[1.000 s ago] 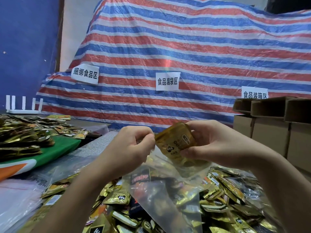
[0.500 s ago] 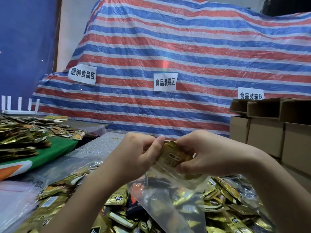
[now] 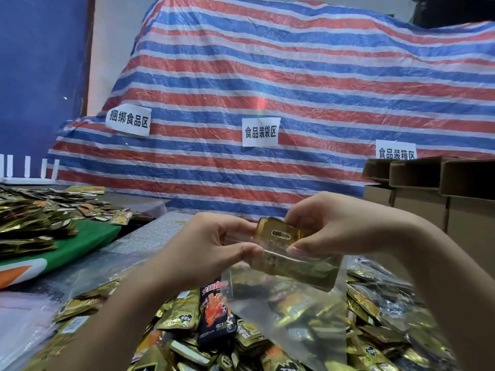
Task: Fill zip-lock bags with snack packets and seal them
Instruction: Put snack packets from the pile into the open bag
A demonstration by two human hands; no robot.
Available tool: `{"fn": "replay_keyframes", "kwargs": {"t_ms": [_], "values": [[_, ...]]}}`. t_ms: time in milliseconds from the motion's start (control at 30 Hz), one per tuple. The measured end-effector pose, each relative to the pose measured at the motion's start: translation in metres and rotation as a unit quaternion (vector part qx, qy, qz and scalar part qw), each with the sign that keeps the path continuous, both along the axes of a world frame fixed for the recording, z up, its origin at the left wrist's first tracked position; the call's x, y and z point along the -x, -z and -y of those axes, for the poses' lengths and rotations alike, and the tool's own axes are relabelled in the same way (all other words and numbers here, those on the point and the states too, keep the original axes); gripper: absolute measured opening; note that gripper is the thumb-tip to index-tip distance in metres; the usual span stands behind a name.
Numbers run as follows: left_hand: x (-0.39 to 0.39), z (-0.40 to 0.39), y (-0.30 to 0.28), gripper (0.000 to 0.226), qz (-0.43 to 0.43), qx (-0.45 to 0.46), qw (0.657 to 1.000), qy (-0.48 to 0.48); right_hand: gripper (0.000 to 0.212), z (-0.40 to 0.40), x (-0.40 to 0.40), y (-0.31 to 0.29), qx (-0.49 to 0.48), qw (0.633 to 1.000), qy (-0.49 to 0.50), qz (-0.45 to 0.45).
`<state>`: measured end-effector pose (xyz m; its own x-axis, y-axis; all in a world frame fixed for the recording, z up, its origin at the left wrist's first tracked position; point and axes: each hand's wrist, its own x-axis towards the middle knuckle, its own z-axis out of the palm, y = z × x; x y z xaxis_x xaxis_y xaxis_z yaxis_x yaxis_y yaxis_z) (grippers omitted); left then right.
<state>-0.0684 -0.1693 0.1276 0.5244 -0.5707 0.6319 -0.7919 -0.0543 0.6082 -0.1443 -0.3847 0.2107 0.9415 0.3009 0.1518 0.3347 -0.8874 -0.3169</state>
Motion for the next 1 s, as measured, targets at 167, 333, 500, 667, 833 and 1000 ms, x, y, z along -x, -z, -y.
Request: {"fn": "replay_keyframes", "kwargs": {"t_ms": [167, 333, 500, 667, 833, 1000], "values": [[0.002, 0.002, -0.001, 0.023, 0.036, 0.023, 0.999, -0.029, 0.008, -0.004, -0.002, 0.004, 0.052, 0.998, -0.013, 0.018], [0.004, 0.001, -0.001, 0.015, 0.075, 0.091, 0.99, -0.072, 0.052, -0.01, -0.003, 0.002, -0.009, 0.997, -0.024, 0.067], [0.011, 0.0, -0.006, 0.016, 0.085, 0.164, 0.98, -0.079, 0.054, -0.016, 0.01, -0.003, -0.001, 0.99, -0.079, 0.115], [0.025, -0.008, -0.017, 0.012, 0.13, 0.243, 0.957, -0.085, 0.022, -0.022, 0.02, -0.009, -0.048, 0.963, -0.135, 0.227], [0.031, -0.019, -0.024, 0.012, 0.15, 0.243, 0.953, -0.103, 0.018, -0.028, 0.016, -0.01, -0.083, 0.951, -0.161, 0.252], [0.021, -0.025, -0.022, 0.02, 0.092, 0.149, 0.979, -0.102, 0.018, -0.026, 0.0, 0.005, -0.118, 0.956, -0.139, 0.228]]}}
